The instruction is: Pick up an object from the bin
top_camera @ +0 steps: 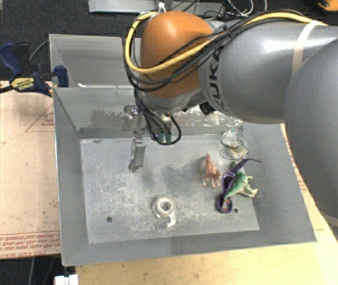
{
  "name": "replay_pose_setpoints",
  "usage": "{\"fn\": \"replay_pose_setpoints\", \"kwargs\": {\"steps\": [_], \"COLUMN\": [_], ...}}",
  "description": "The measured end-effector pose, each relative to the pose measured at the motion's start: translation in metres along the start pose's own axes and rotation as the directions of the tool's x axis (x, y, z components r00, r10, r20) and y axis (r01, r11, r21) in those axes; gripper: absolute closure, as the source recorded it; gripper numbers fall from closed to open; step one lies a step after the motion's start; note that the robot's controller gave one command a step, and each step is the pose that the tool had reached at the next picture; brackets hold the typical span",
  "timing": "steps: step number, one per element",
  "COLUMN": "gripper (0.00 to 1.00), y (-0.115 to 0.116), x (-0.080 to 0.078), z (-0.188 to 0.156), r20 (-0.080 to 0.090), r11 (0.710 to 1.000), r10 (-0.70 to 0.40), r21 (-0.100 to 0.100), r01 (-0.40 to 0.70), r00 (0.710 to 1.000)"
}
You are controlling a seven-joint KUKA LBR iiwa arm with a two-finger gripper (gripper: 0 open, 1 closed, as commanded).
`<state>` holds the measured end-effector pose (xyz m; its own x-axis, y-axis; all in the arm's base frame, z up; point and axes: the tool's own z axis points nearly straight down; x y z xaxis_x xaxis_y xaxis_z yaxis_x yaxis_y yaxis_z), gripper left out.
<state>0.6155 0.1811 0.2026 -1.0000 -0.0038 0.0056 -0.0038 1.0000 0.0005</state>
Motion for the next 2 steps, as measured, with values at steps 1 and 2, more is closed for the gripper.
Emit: {"fn": "replay_pose_setpoints", "kwargs": {"steps": [1, 2], "gripper": [0.0, 0.0], "y": [-0.001, -0.034], "x": [-0.001, 0.014], "z": [-0.005, -0.062], "r20": [0.007, 0.002], "r11": [1.0, 0.999], "r10": [0.004, -0.049], "r21": [-0.001, -0.001], "r01": [-0.004, 0.049], "r00": [1.0, 0.999]}}
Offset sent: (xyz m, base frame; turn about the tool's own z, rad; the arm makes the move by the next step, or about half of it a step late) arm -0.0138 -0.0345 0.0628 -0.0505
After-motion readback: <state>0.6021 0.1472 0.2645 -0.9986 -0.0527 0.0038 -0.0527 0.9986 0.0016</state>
